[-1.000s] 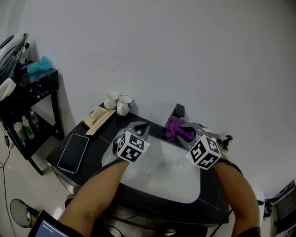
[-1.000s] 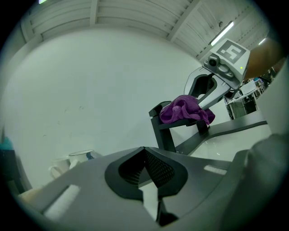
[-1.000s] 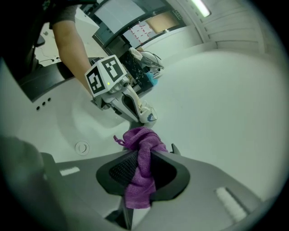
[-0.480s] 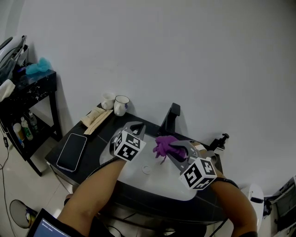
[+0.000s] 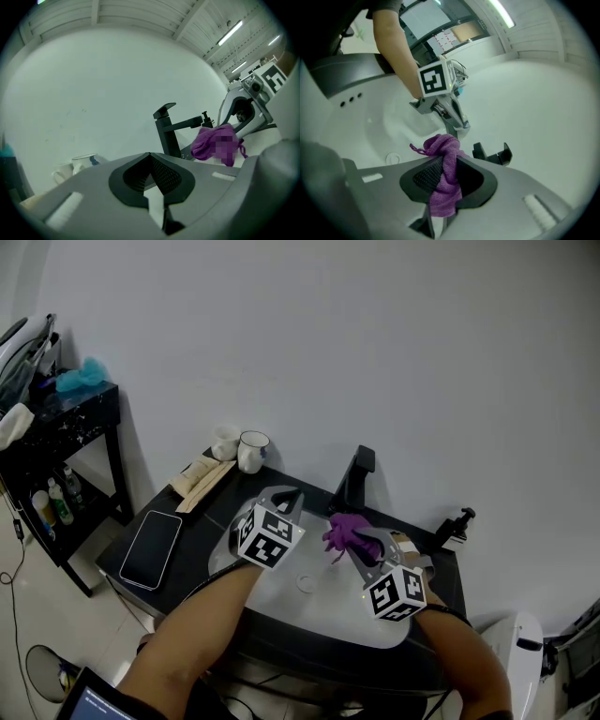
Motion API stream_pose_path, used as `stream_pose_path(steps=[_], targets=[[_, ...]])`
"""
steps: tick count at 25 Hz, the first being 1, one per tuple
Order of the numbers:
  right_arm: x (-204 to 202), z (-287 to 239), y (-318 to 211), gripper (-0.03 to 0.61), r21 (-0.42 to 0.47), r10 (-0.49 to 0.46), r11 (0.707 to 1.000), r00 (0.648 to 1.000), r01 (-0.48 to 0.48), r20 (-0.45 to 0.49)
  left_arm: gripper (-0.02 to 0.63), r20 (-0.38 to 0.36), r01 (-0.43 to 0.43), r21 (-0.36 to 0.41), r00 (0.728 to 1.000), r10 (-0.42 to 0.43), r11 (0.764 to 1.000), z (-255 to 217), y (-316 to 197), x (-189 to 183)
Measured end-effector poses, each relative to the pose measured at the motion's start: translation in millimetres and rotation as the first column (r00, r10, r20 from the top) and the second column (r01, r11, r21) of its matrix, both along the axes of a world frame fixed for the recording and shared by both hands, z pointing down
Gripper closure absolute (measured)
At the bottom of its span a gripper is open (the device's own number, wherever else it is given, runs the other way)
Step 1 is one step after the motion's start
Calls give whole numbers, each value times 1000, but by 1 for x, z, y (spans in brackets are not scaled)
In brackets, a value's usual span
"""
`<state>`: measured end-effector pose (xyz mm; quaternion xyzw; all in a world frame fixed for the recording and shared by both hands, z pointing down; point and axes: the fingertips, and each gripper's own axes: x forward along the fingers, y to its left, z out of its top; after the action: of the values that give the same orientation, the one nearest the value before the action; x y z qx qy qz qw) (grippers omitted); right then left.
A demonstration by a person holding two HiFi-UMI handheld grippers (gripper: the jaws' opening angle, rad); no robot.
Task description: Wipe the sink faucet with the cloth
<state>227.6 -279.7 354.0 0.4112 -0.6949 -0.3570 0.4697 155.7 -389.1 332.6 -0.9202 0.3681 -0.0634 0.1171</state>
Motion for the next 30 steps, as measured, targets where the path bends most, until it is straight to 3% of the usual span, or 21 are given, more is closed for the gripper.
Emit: stream_pose_path(steps=[8, 15, 21, 30], targets=[[30, 8, -58, 489, 77, 113, 990, 993, -115, 37, 597, -15, -13, -11, 1000, 13, 1000, -1, 0, 2], [32, -1, -83, 489, 127, 131, 982, 987, -143, 95, 597, -60, -32, -6, 998, 32, 999, -8, -1, 7], [34, 7, -97, 488, 86, 170, 980, 979, -180, 111, 597, -66, -47, -7, 997, 46, 999, -9, 1, 10], [34, 32, -96, 488, -54, 199, 979, 975, -195, 94, 597, -68, -46, -8, 997, 45, 999, -9, 1, 9]])
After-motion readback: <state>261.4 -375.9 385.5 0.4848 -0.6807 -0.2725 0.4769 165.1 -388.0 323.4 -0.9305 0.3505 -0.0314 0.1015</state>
